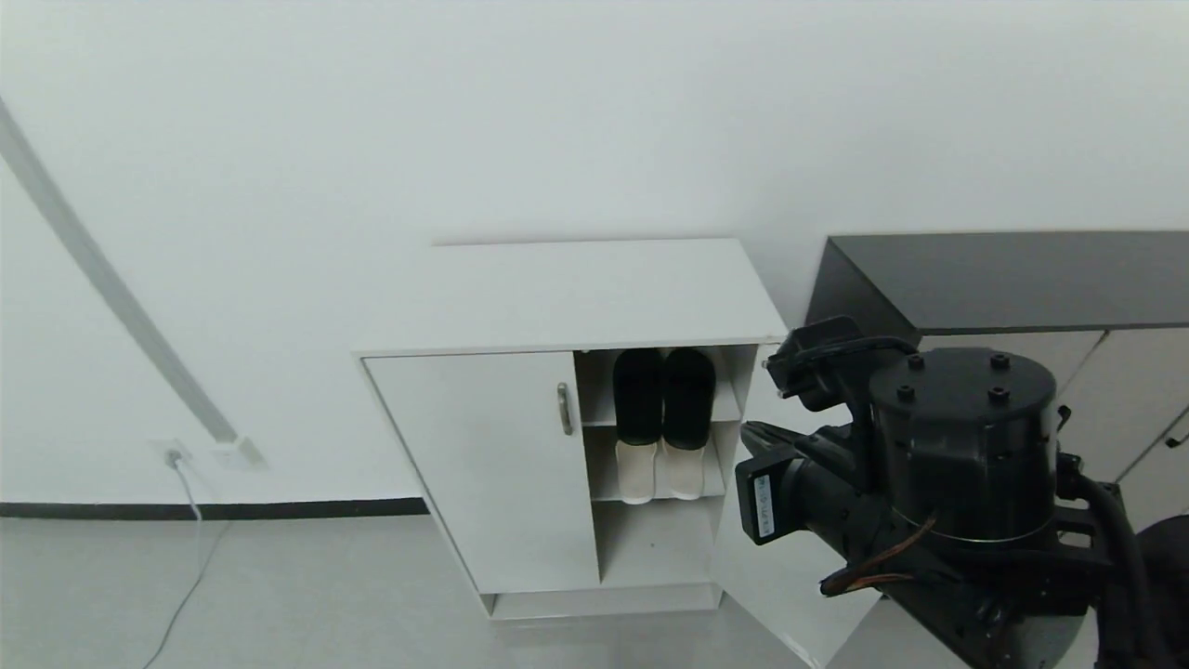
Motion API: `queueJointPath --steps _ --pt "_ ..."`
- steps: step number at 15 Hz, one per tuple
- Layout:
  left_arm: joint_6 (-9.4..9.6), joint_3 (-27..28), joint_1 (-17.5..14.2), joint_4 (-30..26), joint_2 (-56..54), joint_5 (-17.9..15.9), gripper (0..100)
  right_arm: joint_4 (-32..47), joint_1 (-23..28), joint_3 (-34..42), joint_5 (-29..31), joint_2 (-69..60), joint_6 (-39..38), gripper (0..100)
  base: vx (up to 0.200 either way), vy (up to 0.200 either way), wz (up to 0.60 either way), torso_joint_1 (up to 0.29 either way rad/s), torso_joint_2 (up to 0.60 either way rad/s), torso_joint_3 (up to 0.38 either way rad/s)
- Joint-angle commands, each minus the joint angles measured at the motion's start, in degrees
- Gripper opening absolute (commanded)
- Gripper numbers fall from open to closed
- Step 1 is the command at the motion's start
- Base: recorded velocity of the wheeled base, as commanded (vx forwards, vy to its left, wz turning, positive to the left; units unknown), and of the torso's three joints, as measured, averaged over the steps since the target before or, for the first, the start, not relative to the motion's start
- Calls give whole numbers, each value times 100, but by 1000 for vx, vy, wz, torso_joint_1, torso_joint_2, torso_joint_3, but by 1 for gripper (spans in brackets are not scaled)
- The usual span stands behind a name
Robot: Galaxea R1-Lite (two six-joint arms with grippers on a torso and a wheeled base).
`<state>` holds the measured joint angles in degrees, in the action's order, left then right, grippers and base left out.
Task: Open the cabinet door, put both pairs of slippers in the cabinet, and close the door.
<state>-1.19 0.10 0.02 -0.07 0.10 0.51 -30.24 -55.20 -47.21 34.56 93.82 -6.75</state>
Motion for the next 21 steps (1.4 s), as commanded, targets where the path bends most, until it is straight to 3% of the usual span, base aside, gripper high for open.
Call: queueJointPath --steps 1,6,12,17,21 --pt "-4 -1 -2 -1 8 2 0 -17 9 19 7 -13 7 0 0 0 -600 2 -2 -2" --pt "-4 -1 6 -1 8 2 0 -104 9 54 7 -22 69 0 0 0 -600 8 2 1" --pt "-4 -1 6 -1 8 2 0 -491 141 221 -2 22 306 0 0 0 0 0 0 0" --pt "5 -1 -2 -1 8 10 0 -491 185 213 77 58 324 0 -200 0 0 -1 2 2" --pt "5 -1 -2 -1 8 2 0 -438 1248 -455 -81 383 359 0 0 0 0 0 0 0"
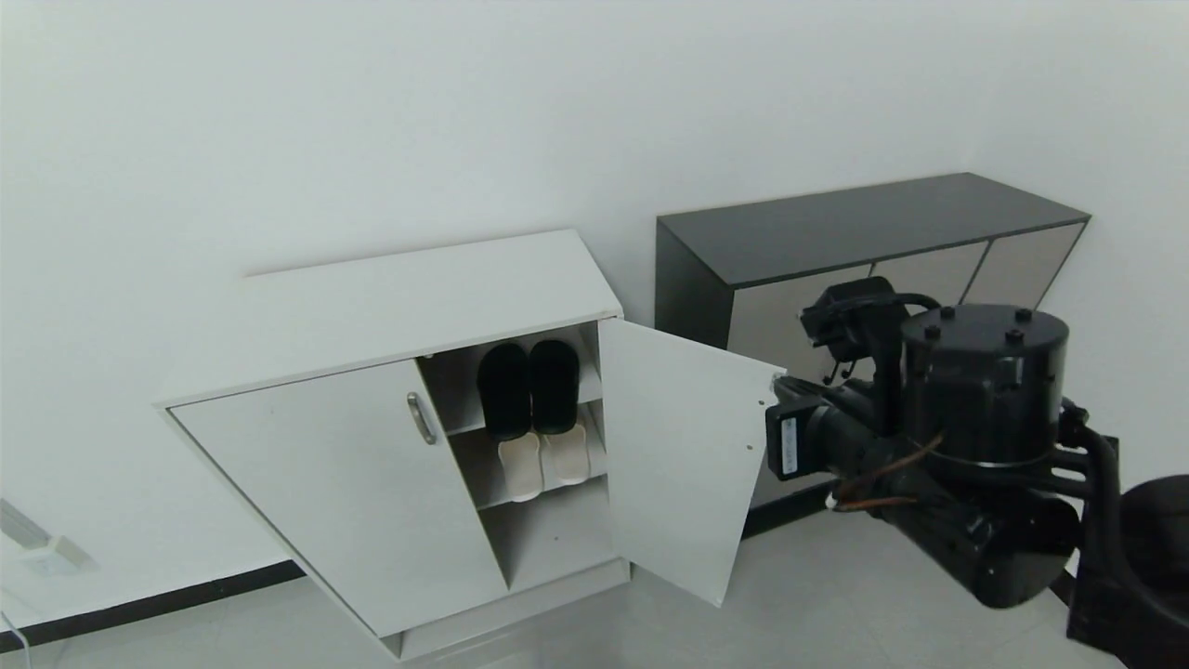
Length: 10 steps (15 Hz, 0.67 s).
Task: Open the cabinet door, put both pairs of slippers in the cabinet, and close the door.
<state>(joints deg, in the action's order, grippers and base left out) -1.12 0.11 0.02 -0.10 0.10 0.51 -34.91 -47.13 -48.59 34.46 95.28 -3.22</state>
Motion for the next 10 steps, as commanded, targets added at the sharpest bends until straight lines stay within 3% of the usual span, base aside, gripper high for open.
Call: queueJointPath --steps 1,5,10 --pt "-2 -2 -2 1 8 2 0 134 775 -581 -282 403 5 0 0 0 0 0 0 0" --pt "-2 -2 6 1 8 2 0 1294 1619 -2049 -994 1071 -179 0 0 0 0 0 0 0" --pt "-11 -2 -2 1 8 2 0 2445 2041 -3561 -1970 1968 -882 0 0 0 0 0 0 0"
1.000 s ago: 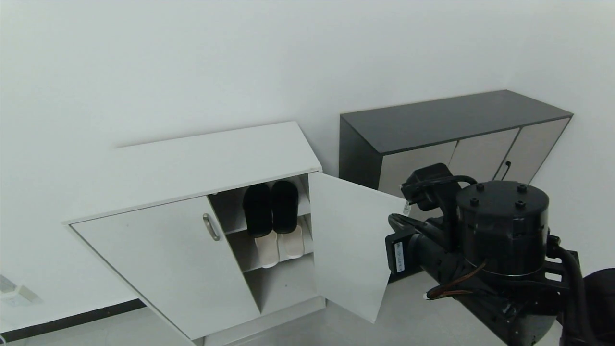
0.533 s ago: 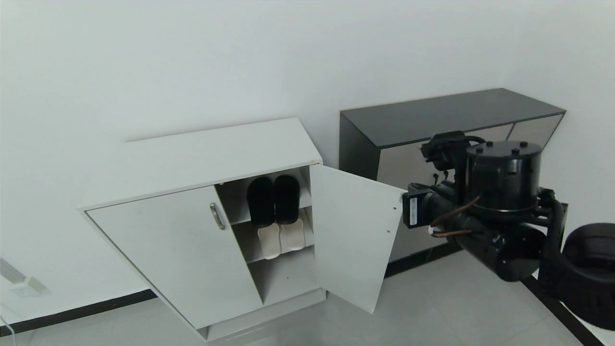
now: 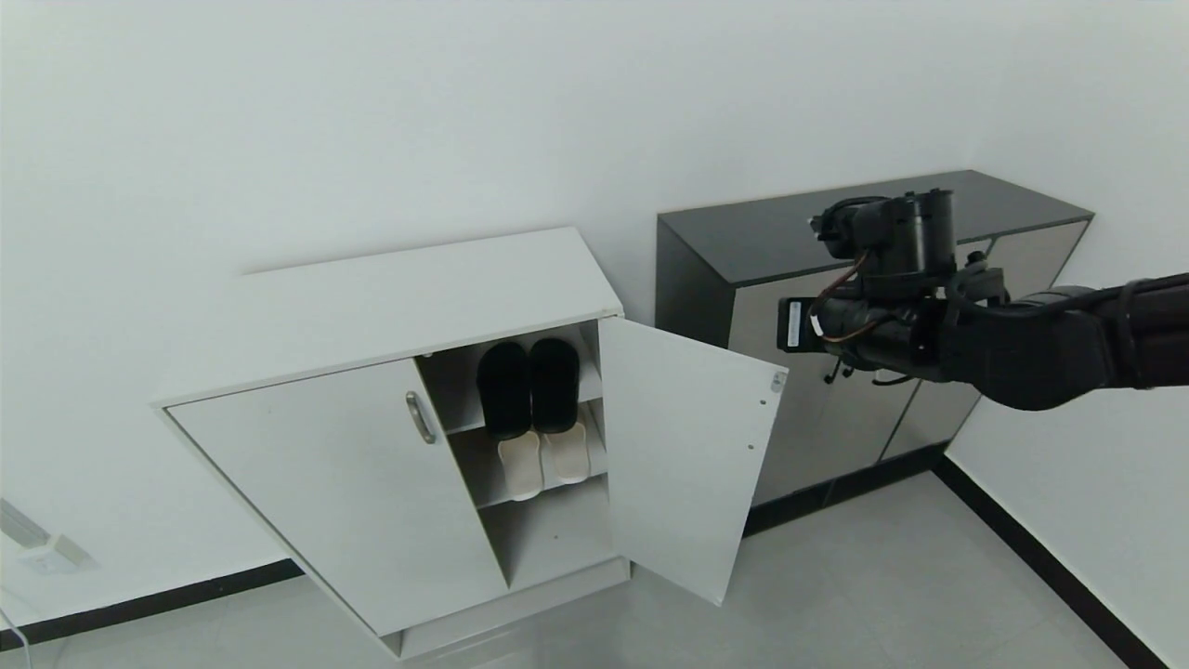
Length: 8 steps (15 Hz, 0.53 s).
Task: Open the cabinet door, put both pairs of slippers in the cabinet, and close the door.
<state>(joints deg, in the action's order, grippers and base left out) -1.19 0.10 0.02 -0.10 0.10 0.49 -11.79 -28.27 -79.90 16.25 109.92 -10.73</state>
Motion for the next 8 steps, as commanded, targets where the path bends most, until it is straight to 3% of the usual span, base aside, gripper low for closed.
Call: queueJointPath --steps 1,8 --pt "-4 -1 6 1 8 4 0 151 199 -509 -219 609 -158 0 0 0 0 0 0 0" --pt "-4 -1 -2 1 8 13 0 115 366 -958 -289 1356 -158 0 0 0 0 0 0 0"
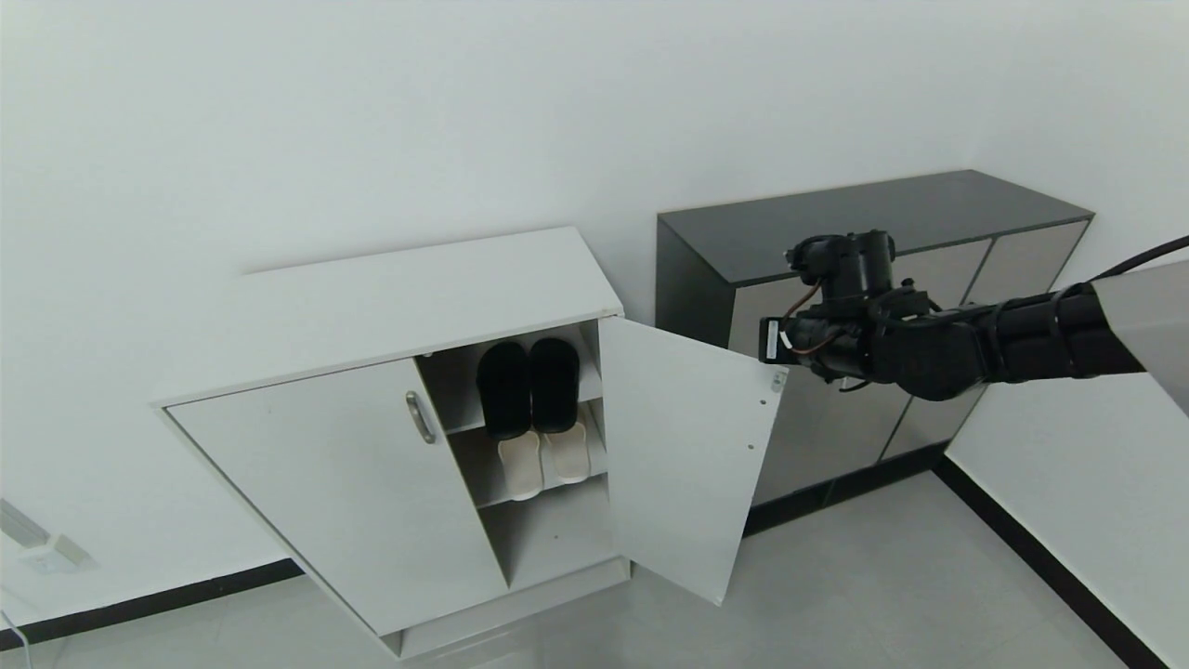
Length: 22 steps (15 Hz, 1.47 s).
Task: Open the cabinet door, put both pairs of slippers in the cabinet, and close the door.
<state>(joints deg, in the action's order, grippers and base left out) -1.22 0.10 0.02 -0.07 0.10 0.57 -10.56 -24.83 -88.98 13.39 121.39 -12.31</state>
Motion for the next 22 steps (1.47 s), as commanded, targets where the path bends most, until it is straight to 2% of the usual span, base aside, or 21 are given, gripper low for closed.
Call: queueJointPath --steps 1,8,13,16,17,18,22 --pt "-1 -1 -2 -1 8 -5 0 -8 40 -49 -3 244 1 0 0 0 0 0 0 0" --pt "-1 -1 6 -1 8 4 0 -8 154 -172 -3 455 -8 0 0 0 0 0 0 0" --pt "-1 -1 -2 7 8 -5 0 -8 -39 126 -3 271 -105 0 0 0 0 0 0 0" --pt "-1 -1 -2 -1 8 4 0 -25 -760 838 15 -257 -193 0 0 0 0 0 0 0" --pt "-1 -1 -2 -1 8 4 0 -25 -839 917 15 -309 -193 0 0 0 0 0 0 0" --pt "-1 -1 -2 -1 8 4 0 -131 -1208 1234 15 -520 -193 0 0 0 0 0 0 0" --pt "-1 -1 -2 -1 8 4 0 -746 -1463 1612 24 -784 36 0 0 0 0 0 0 0"
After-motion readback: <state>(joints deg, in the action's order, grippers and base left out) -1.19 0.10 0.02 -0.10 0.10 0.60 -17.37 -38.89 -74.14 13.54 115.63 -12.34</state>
